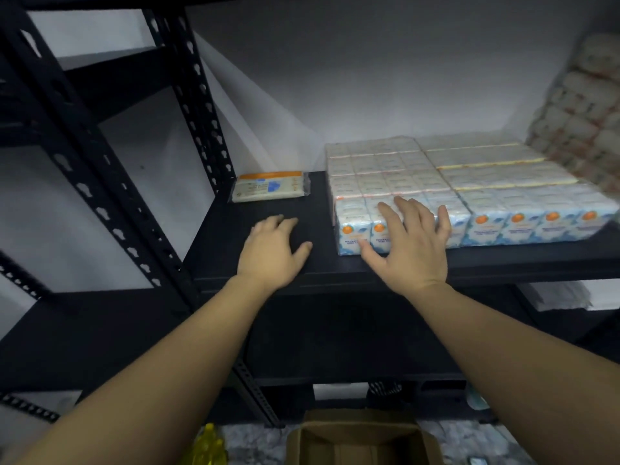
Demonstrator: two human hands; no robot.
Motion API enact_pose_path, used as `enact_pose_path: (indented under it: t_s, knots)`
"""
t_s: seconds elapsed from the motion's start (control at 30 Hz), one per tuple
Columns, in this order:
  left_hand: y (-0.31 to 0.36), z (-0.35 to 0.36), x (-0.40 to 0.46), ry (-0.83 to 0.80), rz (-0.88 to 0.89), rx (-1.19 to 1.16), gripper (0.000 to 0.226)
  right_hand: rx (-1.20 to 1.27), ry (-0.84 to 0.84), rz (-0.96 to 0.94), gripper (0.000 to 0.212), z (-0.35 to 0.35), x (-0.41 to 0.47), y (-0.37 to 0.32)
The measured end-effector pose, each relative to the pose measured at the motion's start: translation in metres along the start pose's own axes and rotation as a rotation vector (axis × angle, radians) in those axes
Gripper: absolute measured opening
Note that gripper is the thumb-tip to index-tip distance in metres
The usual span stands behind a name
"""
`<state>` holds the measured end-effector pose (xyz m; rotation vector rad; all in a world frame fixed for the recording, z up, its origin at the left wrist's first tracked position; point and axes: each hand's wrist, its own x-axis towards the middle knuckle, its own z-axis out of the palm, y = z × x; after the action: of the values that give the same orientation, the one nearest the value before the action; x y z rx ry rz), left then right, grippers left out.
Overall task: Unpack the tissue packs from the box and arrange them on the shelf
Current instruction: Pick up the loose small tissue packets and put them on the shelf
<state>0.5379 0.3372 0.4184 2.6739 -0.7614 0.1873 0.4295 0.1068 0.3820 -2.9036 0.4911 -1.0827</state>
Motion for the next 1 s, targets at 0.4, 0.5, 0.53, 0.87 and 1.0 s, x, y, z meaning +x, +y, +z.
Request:
enact_pose_path:
  t_s: [0.4, 0.5, 0.53, 0.87, 1.0]
  knots:
    - [0.136, 0.04, -0.113, 0.035, 0.027, 0.008, 0.07, 0.198, -0.115, -0.141, 0.07, -0.063, -0.067, 0.101]
    - [0.181, 0.068, -0.134, -0.024, 0.046, -0.012, 0.07, 0.234, -0.173, -0.099, 0.066, -0.072, -0.113, 0.153]
    - [0.195, 0.08, -0.141, -0.05, 0.054, -0.016, 0.07, 0.233, -0.201, -0.082, 0.065, -0.074, -0.13, 0.171]
    - [0.286, 0.187, -0.204, -0.321, 0.078, -0.021, 0.074, 0.202, -0.519, 0.139, 0.063, -0.094, -0.276, 0.295]
    - [0.295, 0.228, -0.221, -0.434, 0.043, -0.048, 0.074, 0.258, -0.656, 0.296, 0.069, -0.091, -0.318, 0.319]
